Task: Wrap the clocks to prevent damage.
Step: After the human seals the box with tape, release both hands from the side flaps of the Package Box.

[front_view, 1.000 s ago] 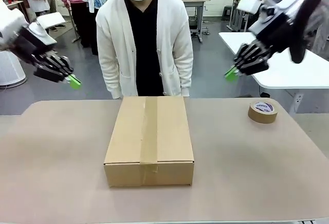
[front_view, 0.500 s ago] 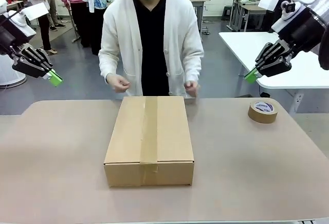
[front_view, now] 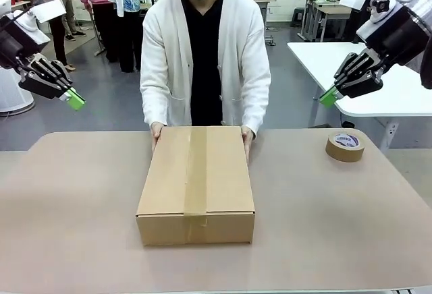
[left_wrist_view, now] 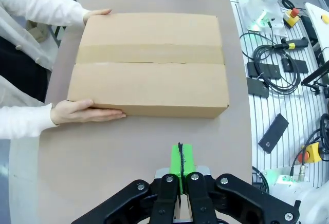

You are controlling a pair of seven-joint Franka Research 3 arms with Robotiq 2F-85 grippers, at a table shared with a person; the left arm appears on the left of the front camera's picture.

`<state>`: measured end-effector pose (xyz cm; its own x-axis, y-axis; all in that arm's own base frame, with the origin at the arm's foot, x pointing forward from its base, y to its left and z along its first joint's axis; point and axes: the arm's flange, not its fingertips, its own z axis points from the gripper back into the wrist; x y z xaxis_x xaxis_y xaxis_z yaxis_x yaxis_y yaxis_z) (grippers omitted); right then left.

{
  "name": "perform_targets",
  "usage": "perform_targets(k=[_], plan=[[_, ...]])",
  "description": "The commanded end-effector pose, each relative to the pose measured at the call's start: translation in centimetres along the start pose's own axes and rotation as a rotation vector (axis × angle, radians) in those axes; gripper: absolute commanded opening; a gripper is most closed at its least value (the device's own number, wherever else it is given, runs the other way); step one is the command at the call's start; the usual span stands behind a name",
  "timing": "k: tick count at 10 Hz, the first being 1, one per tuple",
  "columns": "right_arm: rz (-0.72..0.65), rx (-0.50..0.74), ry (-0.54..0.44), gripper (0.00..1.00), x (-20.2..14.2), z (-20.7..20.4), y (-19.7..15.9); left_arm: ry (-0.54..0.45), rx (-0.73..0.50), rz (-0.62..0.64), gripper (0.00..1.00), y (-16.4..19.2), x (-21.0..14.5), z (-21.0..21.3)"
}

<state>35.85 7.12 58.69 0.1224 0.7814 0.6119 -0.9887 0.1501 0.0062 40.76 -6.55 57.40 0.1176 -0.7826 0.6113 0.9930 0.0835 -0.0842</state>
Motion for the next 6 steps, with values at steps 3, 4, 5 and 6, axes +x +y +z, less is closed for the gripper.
perform_targets(k=[3, 4, 5, 6], plan=[[-0.012, 0.002, 0.019, 0.01, 0.12, 0.25, -0.14, 0.018, -0.009, 0.006, 0.0, 0.15, 0.1, 0.3], [-0.012, 0.002, 0.019, 0.01, 0.12, 0.25, -0.14, 0.018, -0.009, 0.006, 0.0, 0.15, 0.1, 0.3], [-0.012, 0.002, 0.019, 0.01, 0.12, 0.25, -0.14, 0.018, -0.009, 0.006, 0.0, 0.15, 0.1, 0.3], [-0.012, 0.002, 0.019, 0.01, 0.12, 0.25, -0.14, 0.018, -0.009, 0.006, 0.0, 0.15, 0.1, 0.3]])
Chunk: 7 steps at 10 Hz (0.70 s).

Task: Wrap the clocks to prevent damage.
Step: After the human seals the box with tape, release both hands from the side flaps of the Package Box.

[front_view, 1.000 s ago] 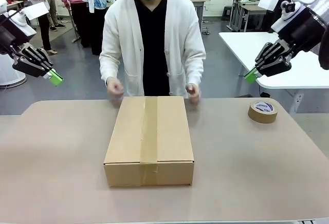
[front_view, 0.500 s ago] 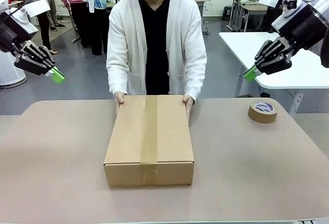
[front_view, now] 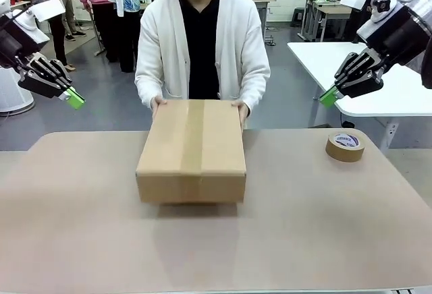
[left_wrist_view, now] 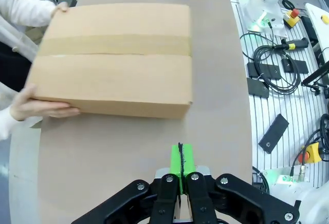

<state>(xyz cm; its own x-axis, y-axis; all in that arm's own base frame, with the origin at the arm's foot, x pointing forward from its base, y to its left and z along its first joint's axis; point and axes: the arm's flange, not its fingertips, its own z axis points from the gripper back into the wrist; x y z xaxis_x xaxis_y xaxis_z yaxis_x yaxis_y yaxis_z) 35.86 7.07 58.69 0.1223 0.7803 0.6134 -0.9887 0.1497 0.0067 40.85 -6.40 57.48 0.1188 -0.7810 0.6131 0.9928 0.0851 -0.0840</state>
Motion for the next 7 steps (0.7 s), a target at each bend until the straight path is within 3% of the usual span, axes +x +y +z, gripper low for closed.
perform_targets(k=[1, 2, 3, 4, 5, 6, 7], plan=[[0.0, 0.0, 0.0, 0.01, 0.0, 0.0, 0.0, 0.0, 0.0, 0.0, 0.0, 0.0, 0.0, 0.0], [0.009, 0.004, -0.007, 0.5, -1.3, 0.2, 2.3, -0.001, 0.006, -0.013, 0.12, -0.3, 0.1, 0.4], [0.038, 0.011, -0.016, 0.61, -2.0, 0.8, 4.2, -0.003, 0.018, -0.025, 0.56, -0.7, 0.1, 0.4], [0.055, 0.022, -0.02, 1.0, -2.3, 1.0, 5.1, -0.007, 0.023, -0.025, 0.67, -1.0, 0.1, 0.4], [0.047, 0.011, -0.029, 1.0, -2.4, 0.9, 5.3, -0.007, 0.032, -0.02, 1.0, -1.3, 0.2, 0.4], [0.038, 0.012, -0.042, 1.0, -2.5, 0.9, 5.3, 0.0, 0.034, -0.018, 1.0, -1.4, 0.2, 0.5], [0.037, 0.014, -0.045, 0.45, -2.6, 0.8, 5.4, 0.006, 0.042, -0.006, 1.0, -1.4, 0.2, 0.4]])
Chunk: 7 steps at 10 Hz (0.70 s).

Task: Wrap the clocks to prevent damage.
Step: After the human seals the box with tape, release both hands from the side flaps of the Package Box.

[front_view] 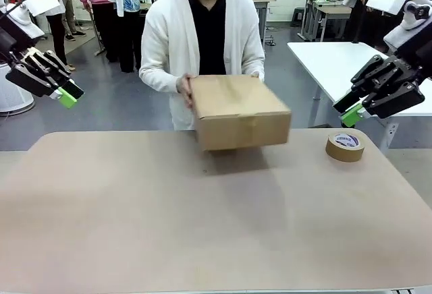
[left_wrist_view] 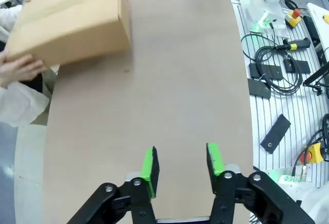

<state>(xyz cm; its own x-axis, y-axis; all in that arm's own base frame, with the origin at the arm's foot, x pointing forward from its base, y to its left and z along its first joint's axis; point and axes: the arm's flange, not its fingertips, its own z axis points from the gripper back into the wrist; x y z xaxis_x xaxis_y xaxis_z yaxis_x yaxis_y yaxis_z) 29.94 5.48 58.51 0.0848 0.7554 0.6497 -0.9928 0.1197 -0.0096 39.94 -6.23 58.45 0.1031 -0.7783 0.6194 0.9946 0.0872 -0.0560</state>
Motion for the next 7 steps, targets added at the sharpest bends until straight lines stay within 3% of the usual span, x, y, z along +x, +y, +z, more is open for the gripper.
perform_targets(k=[1, 4, 5, 6, 7], plan=[[0.006, 0.015, 0.004, 0.55, -0.72, -0.7, 0.0, 0.015, 0.026, 0.02, 0.51, -0.49, -0.23, -0.67], [-0.019, 0.021, -0.001, 0.85, -0.82, -0.7, 0.28, 0.022, 0.032, 0.021, 0.78, -0.4, -0.4, -0.62], [-0.022, 0.024, -0.002, 0.75, -0.97, -0.66, 0.36, 0.022, 0.034, 0.022, 0.88, -0.54, -0.5, -0.75], [-0.021, 0.028, -0.005, 1.0, -1.04, -0.68, 0.43, 0.02, 0.033, 0.025, 0.96, -0.58, -0.51, -0.8], [-0.021, 0.036, -0.002, 0.94, -1.08, -0.77, 0.43, 0.019, 0.032, 0.028, 0.84, -0.52, -0.47, -0.77]])
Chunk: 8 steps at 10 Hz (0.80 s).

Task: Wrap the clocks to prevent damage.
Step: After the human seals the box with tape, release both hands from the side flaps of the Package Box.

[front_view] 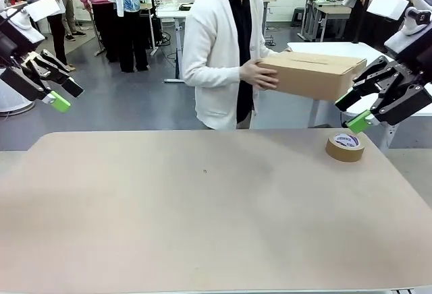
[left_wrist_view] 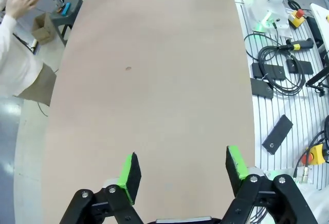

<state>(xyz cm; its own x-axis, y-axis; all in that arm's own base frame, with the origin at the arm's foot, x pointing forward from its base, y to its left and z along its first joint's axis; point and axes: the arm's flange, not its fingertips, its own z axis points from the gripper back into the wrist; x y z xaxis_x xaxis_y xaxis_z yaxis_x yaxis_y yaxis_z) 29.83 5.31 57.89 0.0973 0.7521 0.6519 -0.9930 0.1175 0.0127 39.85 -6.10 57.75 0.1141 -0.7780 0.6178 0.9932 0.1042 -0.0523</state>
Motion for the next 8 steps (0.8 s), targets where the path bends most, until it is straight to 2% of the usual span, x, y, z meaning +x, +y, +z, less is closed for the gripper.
perform_targets(k=[1, 5, 6, 7, 8], plan=[[-0.009, 0.021, 0.001, 1.0, -0.54, -0.42, 0.3, 0.017, 0.016, 0.018, 1.0, -0.39, 0.11, -0.29], [-0.003, 0.041, 0.019, 1.0, -0.17, -0.61, 0.68, 0.014, 0.012, 0.025, 1.0, -0.27, 0.14, -0.14], [-0.083, -0.02, 0.118, 1.0, 0.3, -0.95, 0.73, 0.043, 0.095, 0.016, 1.0, -0.37, 0.38, -0.05], [0.0, 0.025, 0.003, 1.0, -0.02, -0.24, 0.27, 0.0, -0.001, 0.002, 1.0, 0.0, -0.03, -0.05], [0.0, 0.025, 0.003, 1.0, -0.02, -0.24, 0.27, 0.0, -0.001, 0.002, 1.0, 0.0, -0.03, -0.05]])
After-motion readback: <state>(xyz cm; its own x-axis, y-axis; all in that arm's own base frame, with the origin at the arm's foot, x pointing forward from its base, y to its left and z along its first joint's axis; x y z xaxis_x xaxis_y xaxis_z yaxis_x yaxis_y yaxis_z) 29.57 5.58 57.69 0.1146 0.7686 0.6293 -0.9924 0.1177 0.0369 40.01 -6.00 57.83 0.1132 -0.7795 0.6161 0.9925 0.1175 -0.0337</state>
